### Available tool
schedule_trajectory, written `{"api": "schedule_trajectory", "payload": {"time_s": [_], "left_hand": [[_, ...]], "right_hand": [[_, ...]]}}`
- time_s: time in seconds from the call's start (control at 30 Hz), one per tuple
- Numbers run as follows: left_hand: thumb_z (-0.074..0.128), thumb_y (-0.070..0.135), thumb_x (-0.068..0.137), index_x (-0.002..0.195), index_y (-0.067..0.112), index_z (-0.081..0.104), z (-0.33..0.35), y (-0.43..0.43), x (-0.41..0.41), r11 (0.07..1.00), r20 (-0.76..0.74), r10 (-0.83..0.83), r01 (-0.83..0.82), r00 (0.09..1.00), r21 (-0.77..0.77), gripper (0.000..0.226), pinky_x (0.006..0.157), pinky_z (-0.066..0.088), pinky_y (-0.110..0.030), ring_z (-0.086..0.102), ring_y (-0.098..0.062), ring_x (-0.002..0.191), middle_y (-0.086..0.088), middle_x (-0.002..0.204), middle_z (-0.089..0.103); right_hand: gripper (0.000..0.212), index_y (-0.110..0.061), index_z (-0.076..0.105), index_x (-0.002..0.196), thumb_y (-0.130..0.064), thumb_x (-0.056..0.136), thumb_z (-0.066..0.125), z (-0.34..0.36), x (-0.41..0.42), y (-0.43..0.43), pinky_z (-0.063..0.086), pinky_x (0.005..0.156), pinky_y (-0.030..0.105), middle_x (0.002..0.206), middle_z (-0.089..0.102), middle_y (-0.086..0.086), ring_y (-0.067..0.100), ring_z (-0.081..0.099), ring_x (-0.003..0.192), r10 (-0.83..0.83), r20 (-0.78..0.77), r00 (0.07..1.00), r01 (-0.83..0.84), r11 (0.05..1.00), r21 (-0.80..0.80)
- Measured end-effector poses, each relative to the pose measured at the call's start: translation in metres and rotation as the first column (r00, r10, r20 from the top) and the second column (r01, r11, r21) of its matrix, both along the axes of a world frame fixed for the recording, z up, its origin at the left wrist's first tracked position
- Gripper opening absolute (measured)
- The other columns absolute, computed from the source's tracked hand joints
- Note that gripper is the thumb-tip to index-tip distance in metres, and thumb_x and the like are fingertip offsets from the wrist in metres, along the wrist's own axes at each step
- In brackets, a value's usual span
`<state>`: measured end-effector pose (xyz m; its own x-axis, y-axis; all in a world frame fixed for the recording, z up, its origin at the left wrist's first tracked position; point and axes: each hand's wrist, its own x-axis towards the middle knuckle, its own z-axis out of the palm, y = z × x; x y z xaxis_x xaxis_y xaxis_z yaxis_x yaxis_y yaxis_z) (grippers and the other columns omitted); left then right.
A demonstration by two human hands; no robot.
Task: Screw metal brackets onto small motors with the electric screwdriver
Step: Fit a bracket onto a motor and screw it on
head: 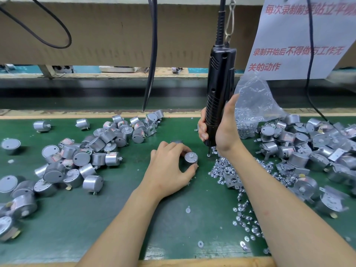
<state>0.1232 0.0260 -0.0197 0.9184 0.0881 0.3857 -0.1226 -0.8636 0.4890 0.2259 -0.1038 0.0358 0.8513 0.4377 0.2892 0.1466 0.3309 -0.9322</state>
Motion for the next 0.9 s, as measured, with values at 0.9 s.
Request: {"api": "schedule_trajectory", "payload": {"time_s": [0.9], "left_hand": [[0.067, 0.037, 0.083, 0.094, 0.022, 0.066, 0.016, -0.022, -0.016, 0.987, 0.274, -0.124, 0.091, 0.954, 0.130, 0.019, 0.074, 0.040, -0.040, 0.047, -0.020, 0.088, 0.008, 0.087, 0.055]], "right_hand": [[0.093, -0.012, 0.051, 0.068, -0.103, 0.056, 0.036, 0.004, -0.003, 0.000, 0.035, 0.046, 0.025, 0.052, 0.047, 0.003, 0.018, 0.039, 0.039, 0.044, -0.016, 0.999, -0.044, 0.999, 0.019]]}}
